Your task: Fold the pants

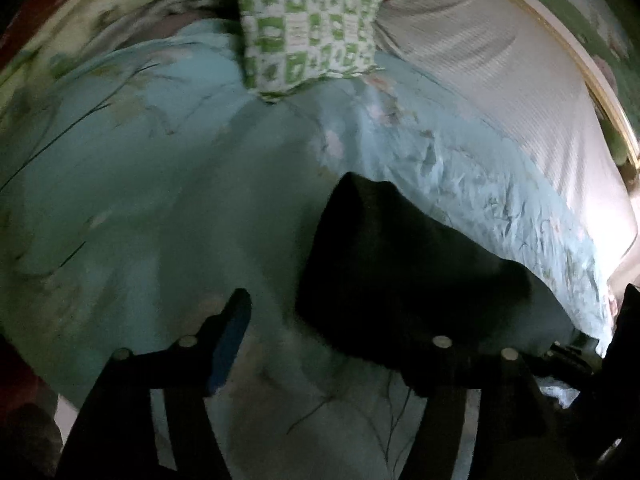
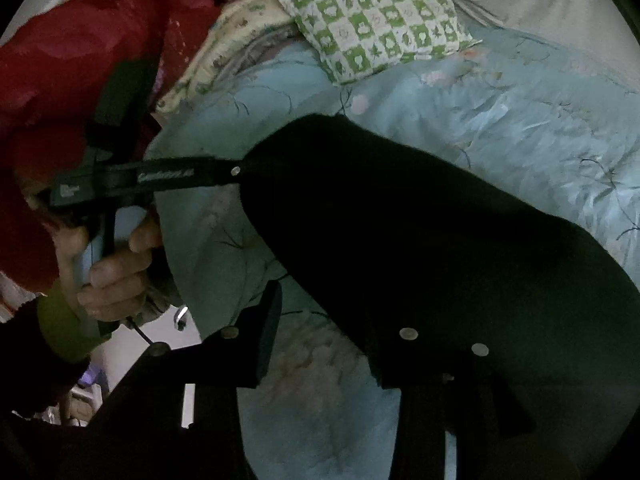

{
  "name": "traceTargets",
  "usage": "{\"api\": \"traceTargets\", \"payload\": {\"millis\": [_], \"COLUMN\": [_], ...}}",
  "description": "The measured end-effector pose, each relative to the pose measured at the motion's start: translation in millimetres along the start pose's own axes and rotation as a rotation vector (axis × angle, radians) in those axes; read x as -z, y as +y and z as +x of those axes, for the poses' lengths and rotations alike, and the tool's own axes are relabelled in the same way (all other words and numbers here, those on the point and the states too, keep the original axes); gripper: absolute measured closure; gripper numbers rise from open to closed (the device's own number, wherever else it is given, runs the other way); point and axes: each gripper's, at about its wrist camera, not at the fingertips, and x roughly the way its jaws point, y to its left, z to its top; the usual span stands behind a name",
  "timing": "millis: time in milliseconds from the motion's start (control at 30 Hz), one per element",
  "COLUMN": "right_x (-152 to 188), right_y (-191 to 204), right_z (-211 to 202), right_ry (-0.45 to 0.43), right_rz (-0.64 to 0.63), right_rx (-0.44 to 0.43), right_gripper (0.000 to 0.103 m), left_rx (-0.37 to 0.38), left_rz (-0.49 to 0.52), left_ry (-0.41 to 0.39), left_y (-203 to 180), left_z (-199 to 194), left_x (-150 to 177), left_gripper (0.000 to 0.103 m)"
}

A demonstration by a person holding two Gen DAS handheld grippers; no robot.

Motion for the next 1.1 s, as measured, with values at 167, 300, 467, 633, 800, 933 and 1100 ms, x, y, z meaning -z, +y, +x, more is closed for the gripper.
{"api": "traceTargets", "payload": {"millis": [167,300,467,633,800,933,1100], "right_x": [-8,-18,-34,-48,-55,-52,-51], "right_y": [-19,-51,-110,-149,-171,-171,-159], "right_z": [-27,-46,-63,-45,-9,14,5], "right_ry": [-0.069,-0.104,-0.136,-0.040,0.089,0.174,0.178], "right_rz": [0.024,0.091,0.229,0.265,0.248,0.172,0.100], "right_rx": [0.042,0.095,0.124,0.138,0.119,0.111,0.084], "right_gripper": [0.063,0.063,0.063,0.063,0.063,0.063,0.091], "left_rx": [0.050,0.069,0.034,0.037,0.040,0.015,-0.011], "left_rz": [-0.080,-0.107,-0.122,-0.156,-0.186,-0.173,-0.152], "left_ry": [0.054,0.115,0.157,0.169,0.170,0.163,0.137], "left_y": [9,0,-8,-8,-8,-11,-14], "left_z": [-3,9,27,38,50,54,57], "left_x": [9,11,10,2,-5,-7,-9], "left_gripper": [0.031,0.030,0.027,0.027,0.029,0.029,0.040]}}
